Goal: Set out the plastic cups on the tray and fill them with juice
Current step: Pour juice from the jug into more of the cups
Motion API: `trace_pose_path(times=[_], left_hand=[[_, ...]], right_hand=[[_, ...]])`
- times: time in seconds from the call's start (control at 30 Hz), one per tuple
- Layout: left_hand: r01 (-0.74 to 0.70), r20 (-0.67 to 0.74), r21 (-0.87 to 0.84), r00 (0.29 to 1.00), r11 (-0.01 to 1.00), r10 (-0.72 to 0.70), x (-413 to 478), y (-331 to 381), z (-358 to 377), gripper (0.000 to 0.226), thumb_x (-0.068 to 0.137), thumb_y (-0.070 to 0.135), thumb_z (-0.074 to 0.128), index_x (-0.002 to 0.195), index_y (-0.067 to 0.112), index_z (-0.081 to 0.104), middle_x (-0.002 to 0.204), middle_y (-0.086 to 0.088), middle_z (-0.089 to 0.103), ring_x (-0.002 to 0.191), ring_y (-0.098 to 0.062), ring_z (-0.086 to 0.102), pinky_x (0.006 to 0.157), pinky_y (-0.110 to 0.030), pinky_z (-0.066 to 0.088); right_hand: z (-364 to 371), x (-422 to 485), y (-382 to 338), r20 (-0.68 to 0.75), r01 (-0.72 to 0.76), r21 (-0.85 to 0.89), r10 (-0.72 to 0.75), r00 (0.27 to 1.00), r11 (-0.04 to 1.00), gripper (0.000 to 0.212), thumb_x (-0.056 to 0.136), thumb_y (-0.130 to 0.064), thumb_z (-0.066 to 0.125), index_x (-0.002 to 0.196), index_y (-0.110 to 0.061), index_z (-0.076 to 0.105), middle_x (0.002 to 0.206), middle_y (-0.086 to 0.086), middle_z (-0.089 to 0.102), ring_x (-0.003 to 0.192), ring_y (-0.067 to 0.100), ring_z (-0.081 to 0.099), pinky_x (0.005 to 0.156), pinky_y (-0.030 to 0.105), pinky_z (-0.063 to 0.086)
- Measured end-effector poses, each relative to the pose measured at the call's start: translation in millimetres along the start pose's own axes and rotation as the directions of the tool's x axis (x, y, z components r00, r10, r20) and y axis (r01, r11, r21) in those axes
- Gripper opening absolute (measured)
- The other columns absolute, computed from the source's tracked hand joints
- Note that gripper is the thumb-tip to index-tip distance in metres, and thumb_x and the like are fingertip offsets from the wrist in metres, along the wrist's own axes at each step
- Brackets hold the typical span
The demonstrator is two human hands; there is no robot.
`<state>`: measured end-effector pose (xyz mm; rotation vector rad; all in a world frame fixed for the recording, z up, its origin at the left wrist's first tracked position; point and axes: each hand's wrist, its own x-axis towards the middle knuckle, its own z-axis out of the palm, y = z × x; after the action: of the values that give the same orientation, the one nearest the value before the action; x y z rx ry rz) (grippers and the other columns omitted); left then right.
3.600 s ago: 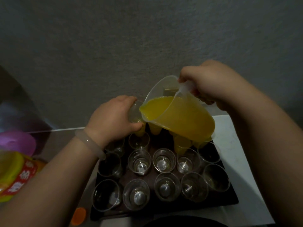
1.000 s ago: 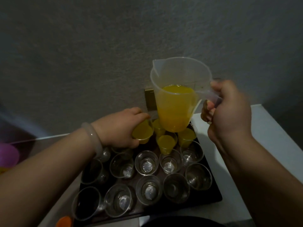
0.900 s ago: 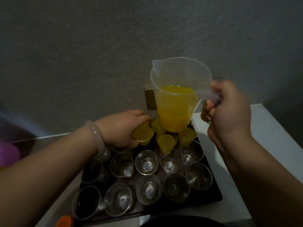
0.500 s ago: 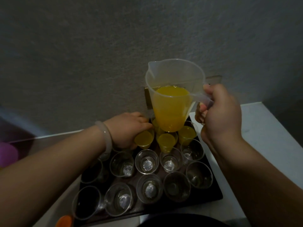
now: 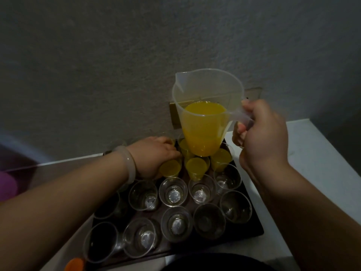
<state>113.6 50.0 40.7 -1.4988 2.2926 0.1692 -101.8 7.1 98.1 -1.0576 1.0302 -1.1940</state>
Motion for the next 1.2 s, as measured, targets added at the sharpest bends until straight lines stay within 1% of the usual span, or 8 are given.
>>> trace_pose_path(times=[0.23,0.33,0.4,0.5,0.67,0.83,1.07,1.2], left_hand=[[0.045,0.012,-0.061,0.999,0.997,-0.044,-7,-5,1,0.077,0.083,0.035,0.065,0.149,0.029,0.025,0.152,0.005,0.033,0.142,-0.022,0.021,0.110,-0.036,0.029],[0.100,-0.063,-0.189,0.992,0.977,-0.113,-19,-8,-9,0.074,0.081,0.028,0.067,0.147,0.026,0.033,0.149,0.001,0.039,0.139,-0.019,0.028,0.110,-0.031,0.031],[0.165,-0.129,-0.256,0.971,0.953,-0.203,-31,-13,-15,0.068,0.083,0.027,0.065,0.145,0.023,0.037,0.145,-0.001,0.043,0.134,-0.020,0.036,0.107,-0.029,0.032],[0.324,-0.158,-0.268,0.914,0.907,-0.373,-52,-21,-15,0.062,0.086,0.039,0.060,0.143,0.025,0.039,0.139,0.000,0.048,0.126,-0.020,0.045,0.099,-0.029,0.037],[0.530,-0.087,-0.242,0.822,0.813,-0.562,-68,-4,2,0.057,0.082,0.061,0.055,0.129,0.028,0.052,0.122,0.002,0.059,0.112,-0.020,0.056,0.082,-0.028,0.045],[0.606,-0.076,-0.224,0.770,0.764,-0.633,-66,9,20,0.063,0.075,0.073,0.052,0.115,0.024,0.056,0.113,-0.002,0.058,0.110,-0.025,0.051,0.085,-0.034,0.045],[0.621,-0.040,-0.220,0.765,0.752,-0.643,-61,16,29,0.067,0.074,0.070,0.056,0.121,0.023,0.051,0.121,-0.004,0.054,0.118,-0.026,0.046,0.092,-0.036,0.041],[0.636,-0.029,-0.240,0.751,0.734,-0.660,-61,15,29,0.065,0.075,0.068,0.057,0.121,0.023,0.050,0.121,-0.006,0.053,0.118,-0.027,0.045,0.092,-0.038,0.043]], right_hand=[[3,-3,1,0.021,0.010,0.006,-0.010,1.000,1.000,0.042,0.080,-0.030,0.051,0.040,-0.022,0.054,0.043,-0.007,0.040,0.041,0.009,0.036,0.048,0.030,0.027],[5,-4,1,0.005,0.009,-0.011,-0.008,1.000,1.000,0.041,0.082,-0.030,0.051,0.043,-0.021,0.056,0.044,-0.008,0.042,0.043,0.008,0.037,0.048,0.030,0.028],[7,-5,2,-0.003,0.010,-0.026,-0.010,1.000,1.000,0.043,0.085,-0.030,0.051,0.044,-0.022,0.058,0.044,-0.010,0.043,0.044,0.007,0.038,0.049,0.031,0.028],[10,-7,3,0.012,0.002,0.000,-0.002,1.000,1.000,0.038,0.075,-0.033,0.051,0.038,-0.023,0.056,0.043,-0.010,0.042,0.044,0.009,0.037,0.051,0.032,0.026],[18,-12,5,0.021,0.010,0.004,-0.010,1.000,1.000,0.037,0.074,-0.033,0.052,0.038,-0.023,0.056,0.043,-0.009,0.042,0.043,0.008,0.037,0.049,0.031,0.027],[26,-17,9,0.007,0.009,-0.029,-0.009,1.000,1.000,0.036,0.071,-0.035,0.052,0.039,-0.020,0.052,0.042,-0.005,0.040,0.046,0.015,0.035,0.052,0.035,0.026],[28,-24,11,0.017,0.006,-0.009,-0.005,1.000,1.000,0.036,0.071,-0.035,0.052,0.039,-0.019,0.050,0.043,-0.003,0.038,0.046,0.016,0.034,0.052,0.037,0.026],[28,-26,10,0.001,0.014,0.010,-0.014,1.000,1.000,0.036,0.071,-0.034,0.053,0.037,-0.020,0.051,0.041,-0.005,0.039,0.044,0.014,0.034,0.052,0.036,0.027]])
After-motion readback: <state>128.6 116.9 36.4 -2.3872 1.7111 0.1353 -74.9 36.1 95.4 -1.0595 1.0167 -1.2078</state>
